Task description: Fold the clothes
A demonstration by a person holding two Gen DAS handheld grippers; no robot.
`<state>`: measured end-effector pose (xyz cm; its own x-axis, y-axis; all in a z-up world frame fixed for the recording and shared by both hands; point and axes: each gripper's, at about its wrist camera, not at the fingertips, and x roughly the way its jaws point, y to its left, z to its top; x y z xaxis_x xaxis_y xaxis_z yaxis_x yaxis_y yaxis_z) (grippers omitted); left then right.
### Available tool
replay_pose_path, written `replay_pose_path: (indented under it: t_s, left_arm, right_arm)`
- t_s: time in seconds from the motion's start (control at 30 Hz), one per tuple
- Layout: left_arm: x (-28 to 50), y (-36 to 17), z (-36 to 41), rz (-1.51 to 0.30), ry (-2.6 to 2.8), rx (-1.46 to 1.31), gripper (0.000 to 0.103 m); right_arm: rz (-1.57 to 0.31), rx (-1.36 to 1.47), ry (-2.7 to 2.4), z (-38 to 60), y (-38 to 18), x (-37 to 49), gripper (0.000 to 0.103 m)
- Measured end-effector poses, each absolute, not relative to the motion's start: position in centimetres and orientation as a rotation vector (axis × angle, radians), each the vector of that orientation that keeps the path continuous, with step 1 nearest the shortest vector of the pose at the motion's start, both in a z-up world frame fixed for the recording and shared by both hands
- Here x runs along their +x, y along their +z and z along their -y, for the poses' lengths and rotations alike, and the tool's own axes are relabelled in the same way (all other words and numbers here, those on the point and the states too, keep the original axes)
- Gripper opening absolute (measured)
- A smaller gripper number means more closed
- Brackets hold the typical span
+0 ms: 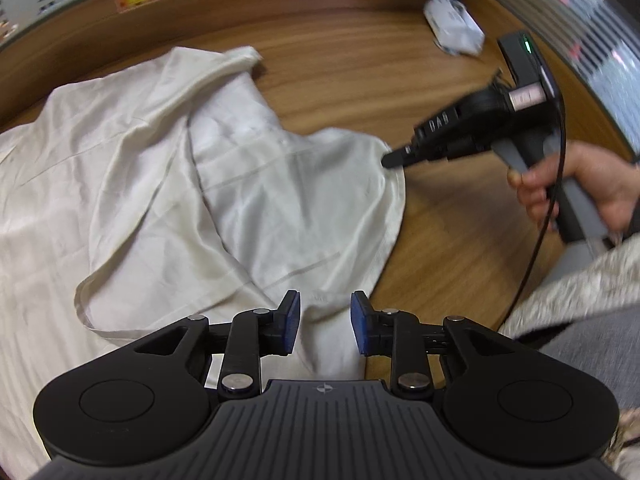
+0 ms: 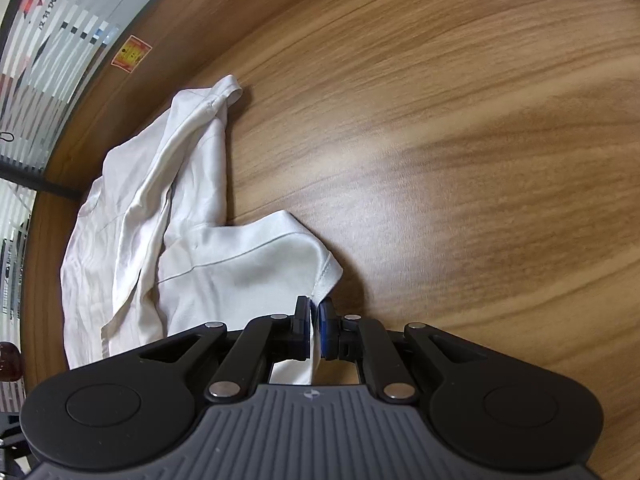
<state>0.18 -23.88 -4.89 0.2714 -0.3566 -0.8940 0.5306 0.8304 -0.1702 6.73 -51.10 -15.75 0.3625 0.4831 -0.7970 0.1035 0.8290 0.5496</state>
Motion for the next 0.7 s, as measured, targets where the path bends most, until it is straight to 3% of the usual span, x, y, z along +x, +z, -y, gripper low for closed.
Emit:
replay_pose_path:
  t_s: [0.07, 0.6, 0.67, 0.7]
  left_arm:
    - [0.6, -4.7, 24.1, -1.142, -0.591, 0.165, 0.033]
    - [4.2, -5.8, 28.7, -1.058, -0.576, 0.192, 0.038]
    - [4.4, -5.7, 28.6, -1.04, -0.564, 0.186, 0.037]
    - [4.4, -5.7, 28.5, -1.031, -0.557, 0.183, 0.031]
  right_arm:
    - [-1.181, 0.563, 0.298, 50.5, -15.3, 6.9, 0.002]
    - [-1.144, 0.571, 0.655, 43.2, -9.2, 7.4, 0.001]
    - [-1.144, 0.577, 0.68, 42.9, -8.8, 7.5, 0.001]
    - [-1.143, 0.58, 0.692, 42.7, -8.6, 7.6, 0.001]
